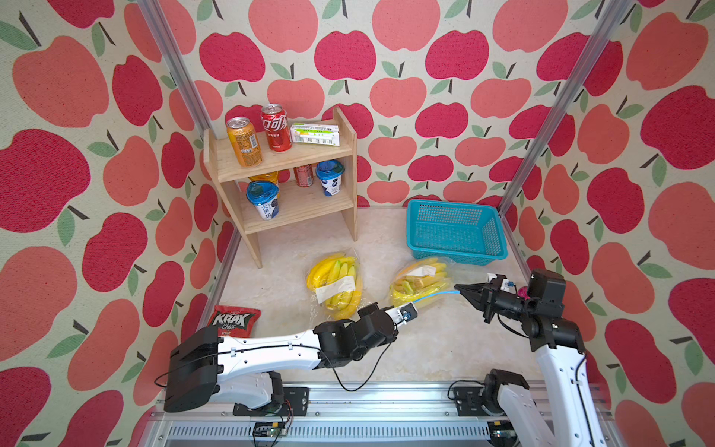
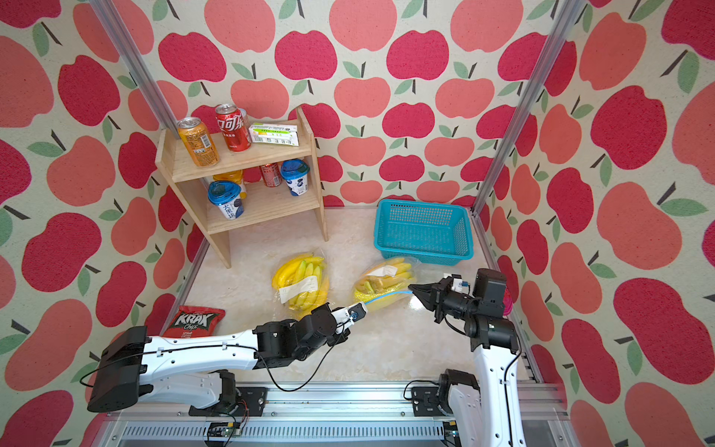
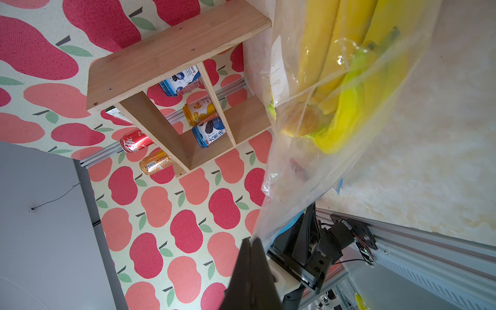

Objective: Open the zip-top bag and take out the banana
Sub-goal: Unzip the zipper on the zipper food storage bag.

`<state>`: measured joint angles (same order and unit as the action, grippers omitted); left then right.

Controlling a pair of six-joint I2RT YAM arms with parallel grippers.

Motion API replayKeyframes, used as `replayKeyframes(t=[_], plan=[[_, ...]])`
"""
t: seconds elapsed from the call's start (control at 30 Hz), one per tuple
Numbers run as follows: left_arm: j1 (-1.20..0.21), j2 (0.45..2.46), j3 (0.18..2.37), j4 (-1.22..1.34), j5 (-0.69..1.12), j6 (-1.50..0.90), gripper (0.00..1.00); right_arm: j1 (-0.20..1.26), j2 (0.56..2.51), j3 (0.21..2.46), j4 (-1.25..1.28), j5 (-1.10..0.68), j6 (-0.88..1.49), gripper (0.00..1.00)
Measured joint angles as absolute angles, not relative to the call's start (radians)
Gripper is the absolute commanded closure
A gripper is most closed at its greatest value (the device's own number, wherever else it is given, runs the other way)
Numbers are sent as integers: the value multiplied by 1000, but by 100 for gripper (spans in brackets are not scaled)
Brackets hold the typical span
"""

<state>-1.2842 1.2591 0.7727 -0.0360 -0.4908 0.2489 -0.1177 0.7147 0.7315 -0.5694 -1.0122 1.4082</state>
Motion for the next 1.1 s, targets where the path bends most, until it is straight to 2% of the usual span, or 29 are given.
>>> replayKeyframes(t=[0.3,0.8,0.83,0.87,1.0,1.1], plan=[[-1290,1196,729,-160,-538,112,94,-140,744,735,-600,-1011,1329,100],[-1294,1106,718,-237,-579,41,92,-155,749,737,-636,-1015,1296,100],[-1294,1101,717,-237,-579,41,87,-155,751,738,-640,-1016,1295,100],[-1294,1099,715,-236,-576,41,77,-155,751,738,-646,-1016,1291,100],[-1290,1105,697,-274,-574,53,50,-173,754,753,-646,-979,1263,100],[-1287,1131,694,-280,-548,74,45,-172,766,774,-650,-958,1213,100]])
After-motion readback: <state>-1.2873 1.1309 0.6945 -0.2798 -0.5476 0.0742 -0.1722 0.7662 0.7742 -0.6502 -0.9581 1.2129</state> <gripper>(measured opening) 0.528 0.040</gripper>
